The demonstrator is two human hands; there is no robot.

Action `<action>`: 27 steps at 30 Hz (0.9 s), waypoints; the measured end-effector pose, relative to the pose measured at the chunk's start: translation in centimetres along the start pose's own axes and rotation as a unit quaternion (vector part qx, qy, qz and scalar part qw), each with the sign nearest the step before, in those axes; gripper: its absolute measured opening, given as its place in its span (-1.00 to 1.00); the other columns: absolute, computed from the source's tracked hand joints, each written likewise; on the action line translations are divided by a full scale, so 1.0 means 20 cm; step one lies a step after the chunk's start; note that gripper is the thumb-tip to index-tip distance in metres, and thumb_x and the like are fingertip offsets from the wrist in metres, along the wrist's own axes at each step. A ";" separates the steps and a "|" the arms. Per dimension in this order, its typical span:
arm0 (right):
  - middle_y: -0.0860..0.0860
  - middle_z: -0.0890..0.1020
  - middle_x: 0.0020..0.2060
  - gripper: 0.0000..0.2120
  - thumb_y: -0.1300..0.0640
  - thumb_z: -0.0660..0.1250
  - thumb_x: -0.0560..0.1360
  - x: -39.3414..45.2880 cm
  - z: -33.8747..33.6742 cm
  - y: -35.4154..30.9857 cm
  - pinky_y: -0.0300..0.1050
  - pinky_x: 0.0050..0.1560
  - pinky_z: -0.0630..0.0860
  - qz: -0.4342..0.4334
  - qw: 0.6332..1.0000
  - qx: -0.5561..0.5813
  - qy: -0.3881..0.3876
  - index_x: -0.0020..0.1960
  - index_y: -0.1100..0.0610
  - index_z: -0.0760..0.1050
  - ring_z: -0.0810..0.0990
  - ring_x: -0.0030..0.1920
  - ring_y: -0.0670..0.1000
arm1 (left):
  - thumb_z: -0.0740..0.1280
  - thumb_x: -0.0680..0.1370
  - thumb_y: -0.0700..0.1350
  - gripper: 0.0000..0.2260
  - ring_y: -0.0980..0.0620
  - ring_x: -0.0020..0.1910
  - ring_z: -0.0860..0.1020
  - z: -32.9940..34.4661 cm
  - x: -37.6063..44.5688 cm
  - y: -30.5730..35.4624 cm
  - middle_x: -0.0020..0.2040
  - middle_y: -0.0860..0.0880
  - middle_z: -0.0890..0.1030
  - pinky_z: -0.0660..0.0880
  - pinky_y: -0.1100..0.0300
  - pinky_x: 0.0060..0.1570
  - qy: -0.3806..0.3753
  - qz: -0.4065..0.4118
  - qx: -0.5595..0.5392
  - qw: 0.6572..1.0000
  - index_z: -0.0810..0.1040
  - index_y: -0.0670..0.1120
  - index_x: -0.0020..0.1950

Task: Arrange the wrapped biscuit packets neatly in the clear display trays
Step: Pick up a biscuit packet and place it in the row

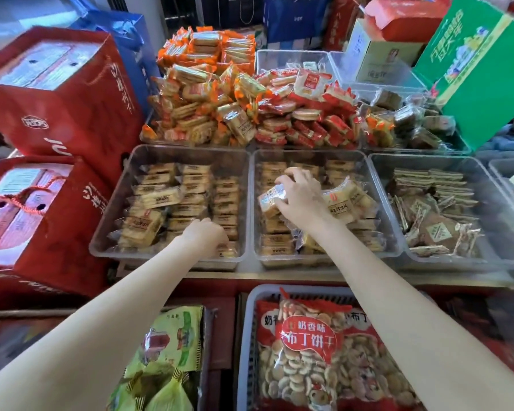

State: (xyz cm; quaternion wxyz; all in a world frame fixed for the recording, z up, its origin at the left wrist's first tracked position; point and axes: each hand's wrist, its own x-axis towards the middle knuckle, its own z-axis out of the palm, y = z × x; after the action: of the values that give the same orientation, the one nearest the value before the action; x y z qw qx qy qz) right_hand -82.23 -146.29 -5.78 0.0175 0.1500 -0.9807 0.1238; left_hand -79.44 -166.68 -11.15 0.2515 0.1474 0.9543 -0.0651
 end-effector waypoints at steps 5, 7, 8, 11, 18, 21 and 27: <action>0.10 0.39 0.31 -0.72 0.10 0.19 0.57 -0.01 0.17 -0.11 0.04 0.36 0.16 -0.056 0.994 -0.004 -0.097 0.24 0.15 0.47 0.27 0.36 0.10 | 0.24 0.58 -0.10 -0.70 -0.05 0.27 0.36 0.02 0.02 -0.02 0.21 -0.03 0.54 0.21 0.05 0.30 0.030 0.003 0.056 0.998 0.49 0.04 0.31; 0.09 0.44 0.24 -0.75 0.13 0.17 0.58 -0.03 0.21 -0.13 0.03 0.34 0.20 -0.070 0.990 -0.003 -0.119 0.21 0.15 0.48 0.31 0.33 0.10 | 0.23 0.58 -0.06 -0.75 -0.05 0.26 0.35 0.02 0.02 -0.04 0.16 -0.03 0.56 0.19 0.03 0.31 0.031 -0.013 0.042 0.999 0.55 0.02 0.23; 0.08 0.44 0.24 -0.75 0.13 0.18 0.59 -0.03 0.22 -0.14 0.04 0.36 0.19 -0.081 0.988 -0.006 -0.130 0.21 0.15 0.48 0.30 0.34 0.10 | 0.22 0.59 -0.04 -0.76 -0.05 0.26 0.36 0.02 0.03 -0.05 0.15 -0.03 0.57 0.19 0.03 0.31 0.038 -0.023 0.030 0.999 0.57 0.01 0.21; 0.06 0.37 0.34 -0.69 0.05 0.24 0.56 -0.02 0.25 -0.19 0.15 0.44 0.01 -0.123 0.980 -0.062 -0.145 0.28 0.12 0.46 0.14 0.45 0.13 | 0.22 0.59 -0.04 -0.77 -0.06 0.29 0.34 0.05 0.05 -0.06 0.16 -0.04 0.57 0.20 0.03 0.29 0.062 -0.044 -0.025 0.997 0.58 -0.01 0.19; 0.02 0.52 0.22 -0.58 0.03 0.33 0.51 0.05 0.35 -0.31 0.20 0.45 -0.08 -0.146 0.974 -0.046 -0.166 0.32 0.11 0.37 0.38 0.33 0.08 | 0.21 0.60 -0.09 -0.76 -0.11 0.24 0.34 0.00 -0.03 -0.13 0.11 -0.13 0.55 0.36 0.04 0.20 0.145 -0.047 -0.178 0.972 0.59 -0.13 0.16; 0.04 0.55 0.12 -0.63 0.20 0.41 0.44 0.07 0.31 -0.29 -0.03 0.32 0.31 -0.089 0.977 0.174 -0.082 0.23 0.15 0.46 0.51 0.17 0.06 | 0.21 0.60 -0.11 -0.79 -0.05 0.11 0.49 -0.08 -0.10 -0.18 0.05 -0.08 0.56 0.43 0.13 0.07 0.199 -0.059 -0.330 0.921 0.58 -0.10 0.15; 0.00 0.55 0.00 -0.65 0.16 0.41 0.47 0.06 0.08 -0.22 -0.19 -0.05 0.55 0.053 0.902 0.428 -0.006 0.20 0.11 0.38 0.57 -0.07 -0.03 | 0.36 0.53 -0.18 -0.67 0.13 -0.02 0.57 -0.23 -0.20 -0.21 0.10 0.02 0.57 0.56 0.21 -0.04 0.188 0.001 -0.636 0.748 0.45 0.01 0.28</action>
State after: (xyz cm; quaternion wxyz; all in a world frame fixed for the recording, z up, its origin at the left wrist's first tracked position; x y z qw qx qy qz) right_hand -82.09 -151.03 -6.19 -0.0607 0.0919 -0.8400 0.5314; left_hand -79.60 -170.70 -4.89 0.1022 -0.0366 0.8027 0.5864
